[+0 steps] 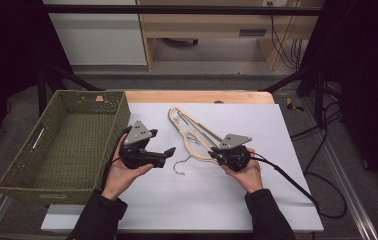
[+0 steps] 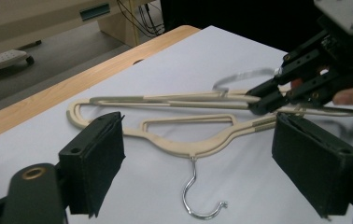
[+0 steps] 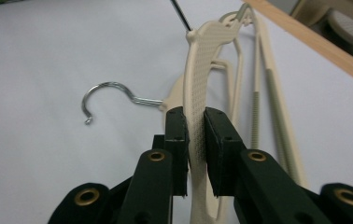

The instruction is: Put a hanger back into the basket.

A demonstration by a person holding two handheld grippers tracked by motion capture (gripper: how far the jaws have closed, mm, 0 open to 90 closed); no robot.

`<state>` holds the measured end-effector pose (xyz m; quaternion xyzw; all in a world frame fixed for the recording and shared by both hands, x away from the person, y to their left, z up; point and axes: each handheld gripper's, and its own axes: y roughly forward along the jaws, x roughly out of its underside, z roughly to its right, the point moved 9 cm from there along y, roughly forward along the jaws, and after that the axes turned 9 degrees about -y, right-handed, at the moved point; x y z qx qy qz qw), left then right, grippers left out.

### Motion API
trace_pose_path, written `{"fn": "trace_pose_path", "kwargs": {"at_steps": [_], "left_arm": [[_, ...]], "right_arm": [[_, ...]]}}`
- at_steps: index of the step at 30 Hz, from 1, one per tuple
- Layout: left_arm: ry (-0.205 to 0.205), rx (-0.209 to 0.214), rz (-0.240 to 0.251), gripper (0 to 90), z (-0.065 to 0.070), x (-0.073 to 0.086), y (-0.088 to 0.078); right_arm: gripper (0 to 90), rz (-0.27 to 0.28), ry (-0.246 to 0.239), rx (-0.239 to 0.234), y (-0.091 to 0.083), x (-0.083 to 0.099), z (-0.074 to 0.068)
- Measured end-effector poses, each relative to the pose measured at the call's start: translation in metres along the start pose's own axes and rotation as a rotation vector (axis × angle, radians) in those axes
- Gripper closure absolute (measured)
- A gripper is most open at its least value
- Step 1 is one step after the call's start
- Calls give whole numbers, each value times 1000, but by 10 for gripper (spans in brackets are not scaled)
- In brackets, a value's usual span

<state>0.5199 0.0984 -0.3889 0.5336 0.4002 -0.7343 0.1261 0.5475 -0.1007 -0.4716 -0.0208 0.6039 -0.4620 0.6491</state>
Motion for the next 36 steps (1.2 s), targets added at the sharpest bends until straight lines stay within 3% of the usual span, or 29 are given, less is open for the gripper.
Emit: {"fn": "trace_pose_path", "kwargs": {"at_steps": [7, 10, 13, 18, 30, 36], "left_arm": [[-14, -24, -14, 151, -9, 18, -9], [-18, -25, -13, 153, -10, 21, -9], [-13, -19, -13, 151, -8, 22, -10], [1, 2, -10, 146, 0, 22, -12], [52, 60, -47, 130, 18, 30, -1], [99, 88, -88, 215, 26, 37, 6]], "right_arm": [[871, 0, 38, 167, -26, 6, 31], [872, 27, 82, 151, -36, 8, 37], [872, 41, 80, 145, -44, 8, 39], [872, 109, 101, 48, -55, -4, 25], [872, 177, 50, -230, -50, -37, -40], [872, 180, 28, -327, -46, -43, -63]]}}
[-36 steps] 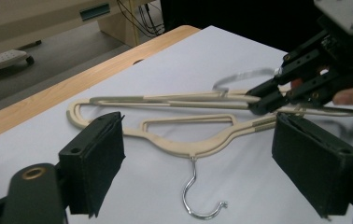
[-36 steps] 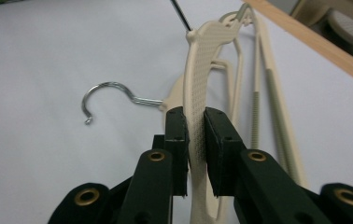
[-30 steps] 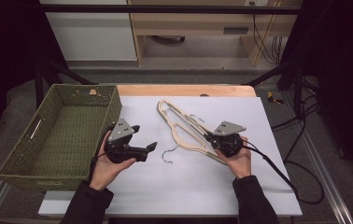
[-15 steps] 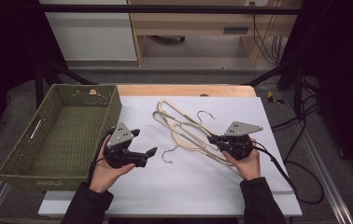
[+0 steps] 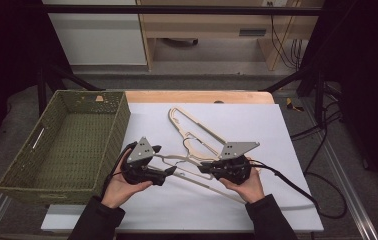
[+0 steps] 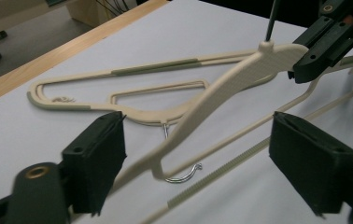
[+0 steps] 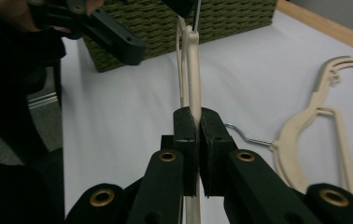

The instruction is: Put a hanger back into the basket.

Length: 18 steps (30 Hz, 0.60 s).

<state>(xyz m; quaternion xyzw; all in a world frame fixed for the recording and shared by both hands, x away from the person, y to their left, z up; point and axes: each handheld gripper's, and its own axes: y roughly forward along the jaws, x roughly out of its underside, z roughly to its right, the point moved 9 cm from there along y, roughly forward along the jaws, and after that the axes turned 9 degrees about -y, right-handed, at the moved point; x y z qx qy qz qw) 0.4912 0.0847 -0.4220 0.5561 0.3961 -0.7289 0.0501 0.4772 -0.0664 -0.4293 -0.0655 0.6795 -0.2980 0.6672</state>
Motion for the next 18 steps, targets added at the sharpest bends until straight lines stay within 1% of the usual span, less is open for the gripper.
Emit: {"fn": "trace_pose_path", "kwargs": {"at_steps": [2, 5, 9, 10, 12, 13, 16, 18], "left_arm": [[14, 15, -20, 270, 3, 2, 2], [30, 31, -52, 346, 7, 6, 6], [65, 34, -90, 459, 10, 12, 11], [71, 34, -99, 504, 10, 13, 11], [76, 57, -120, 605, 12, 15, 11], [94, 49, -132, 635, 12, 17, 11], [125, 48, -152, 666, 13, 18, 10], [140, 47, -149, 680, 14, 18, 8]], "right_arm": [[872, -7, -8, -25, 2, 0, -5], [872, -18, -22, -45, 4, 0, -11], [872, -16, -40, -80, 5, -2, -18], [872, -20, -43, -88, 5, -2, -19], [872, -29, -44, -91, 6, -1, -20], [872, -34, -45, -88, 6, 0, -20], [870, -42, -45, -96, 7, 1, -20], [865, -42, -45, -97, 6, 0, -20]]}}
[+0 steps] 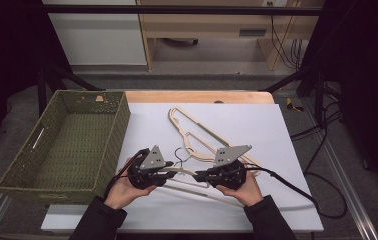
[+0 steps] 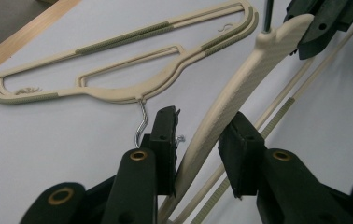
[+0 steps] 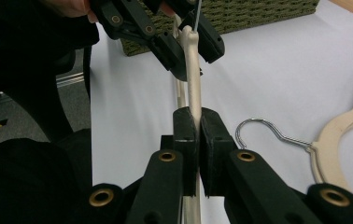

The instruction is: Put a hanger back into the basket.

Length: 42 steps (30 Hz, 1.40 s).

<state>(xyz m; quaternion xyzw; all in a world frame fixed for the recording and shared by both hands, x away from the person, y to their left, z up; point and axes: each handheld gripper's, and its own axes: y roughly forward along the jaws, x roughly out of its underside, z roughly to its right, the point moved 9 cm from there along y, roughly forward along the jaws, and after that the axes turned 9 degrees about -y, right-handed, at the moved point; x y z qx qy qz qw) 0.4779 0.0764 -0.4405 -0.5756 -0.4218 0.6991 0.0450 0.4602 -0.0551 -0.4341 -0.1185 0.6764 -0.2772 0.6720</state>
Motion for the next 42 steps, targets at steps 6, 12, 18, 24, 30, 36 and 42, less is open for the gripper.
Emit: {"fn": "trace_pose_path", "kwargs": {"at_steps": [6, 12, 18, 24, 30, 36, 42], "left_arm": [[31, 18, -32, 753, 7, 2, 1], [4, 52, -42, 803, 13, 3, 1], [-7, 105, -54, 849, 23, 3, 2], [-48, 87, -21, 860, 23, -2, -2], [-100, 15, 16, 860, 9, -5, -10], [-140, -24, 57, 860, 1, -10, -22], [-148, -61, 105, 860, -4, -19, -41]], "right_arm": [[819, -21, -7, 50, -3, 2, 5], [736, -4, -11, 131, -5, 0, 13], [637, 3, -19, 177, -6, 0, 18], [505, 42, -16, 208, -12, -4, 20], [327, 127, 38, 268, -28, -7, 28], [208, 153, 106, 340, -40, 4, 40], [165, 155, 139, 394, -51, 16, 45]]}}
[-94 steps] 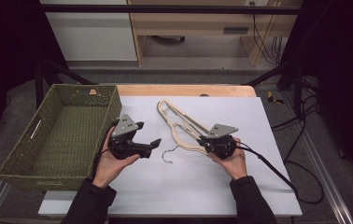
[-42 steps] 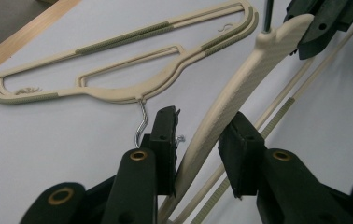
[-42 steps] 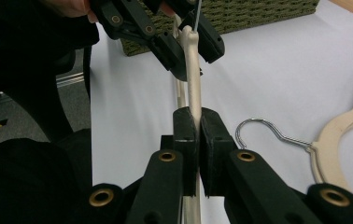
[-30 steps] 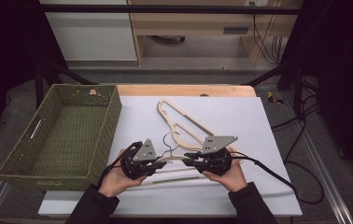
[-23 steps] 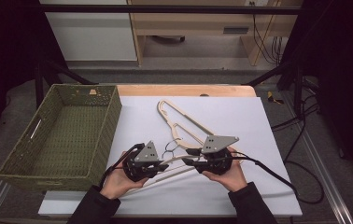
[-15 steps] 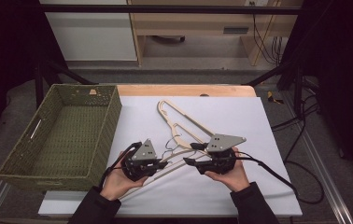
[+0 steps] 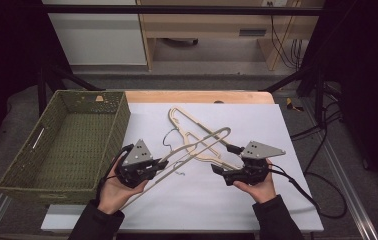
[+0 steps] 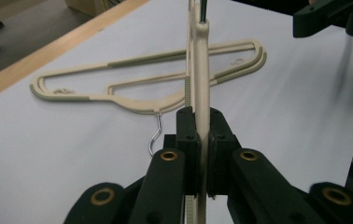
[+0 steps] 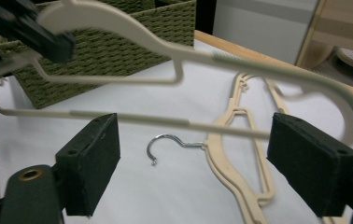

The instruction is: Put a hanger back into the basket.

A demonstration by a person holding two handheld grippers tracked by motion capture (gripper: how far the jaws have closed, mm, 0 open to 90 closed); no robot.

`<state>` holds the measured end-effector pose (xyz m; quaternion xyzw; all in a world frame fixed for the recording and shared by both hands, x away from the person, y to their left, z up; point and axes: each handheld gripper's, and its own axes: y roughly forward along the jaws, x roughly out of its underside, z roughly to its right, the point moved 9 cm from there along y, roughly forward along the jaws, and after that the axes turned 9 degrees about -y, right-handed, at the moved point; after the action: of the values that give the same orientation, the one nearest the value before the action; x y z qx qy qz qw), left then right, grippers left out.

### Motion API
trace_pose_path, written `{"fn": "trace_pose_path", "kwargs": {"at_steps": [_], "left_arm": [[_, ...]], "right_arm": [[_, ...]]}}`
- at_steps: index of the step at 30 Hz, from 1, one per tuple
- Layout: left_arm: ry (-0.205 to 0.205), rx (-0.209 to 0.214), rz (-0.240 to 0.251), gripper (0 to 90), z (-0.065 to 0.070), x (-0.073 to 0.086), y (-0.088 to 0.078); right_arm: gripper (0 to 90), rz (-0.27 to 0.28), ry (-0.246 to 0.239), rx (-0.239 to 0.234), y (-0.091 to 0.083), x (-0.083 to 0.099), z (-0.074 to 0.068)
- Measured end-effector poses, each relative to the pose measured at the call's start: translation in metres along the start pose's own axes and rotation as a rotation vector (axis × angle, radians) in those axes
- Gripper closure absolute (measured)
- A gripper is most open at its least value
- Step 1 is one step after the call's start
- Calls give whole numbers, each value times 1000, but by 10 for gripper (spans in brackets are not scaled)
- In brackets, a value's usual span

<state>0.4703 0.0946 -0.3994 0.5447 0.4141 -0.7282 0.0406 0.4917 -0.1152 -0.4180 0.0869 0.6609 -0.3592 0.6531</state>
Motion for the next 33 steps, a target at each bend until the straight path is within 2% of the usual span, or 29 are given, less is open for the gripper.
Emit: {"fn": "trace_pose_path", "kwargs": {"at_steps": [2, 5, 10, 15, 17, 20, 25, 29, 33], "left_arm": [[0, -11, 35, 860, -1, -9, -12], [3, -13, 62, 860, -2, -17, -25], [11, -48, 78, 860, -11, -32, -46], [9, -59, 93, 860, -24, -46, -68], [16, -70, 96, 860, -33, -52, -80], [-3, -73, 111, 860, -44, -58, -92], [-32, -93, 132, 860, -72, -67, -114], [-58, -122, 133, 860, -97, -66, -127], [-65, -152, 131, 860, -124, -61, -137]], "right_arm": [[161, 4, 10, 12, -3, 1, 2], [143, 28, 32, 40, -14, 3, 9], [142, 43, 47, 58, -25, 5, 12], [135, 47, 65, 81, -36, 12, 17], [134, 49, 70, 88, -40, 14, 18], [130, 44, 79, 105, -44, 19, 21], [128, 46, 86, 115, -49, 22, 23], [120, 44, 83, 119, -50, 24, 25], [119, 42, 92, 121, -50, 25, 25]]}}
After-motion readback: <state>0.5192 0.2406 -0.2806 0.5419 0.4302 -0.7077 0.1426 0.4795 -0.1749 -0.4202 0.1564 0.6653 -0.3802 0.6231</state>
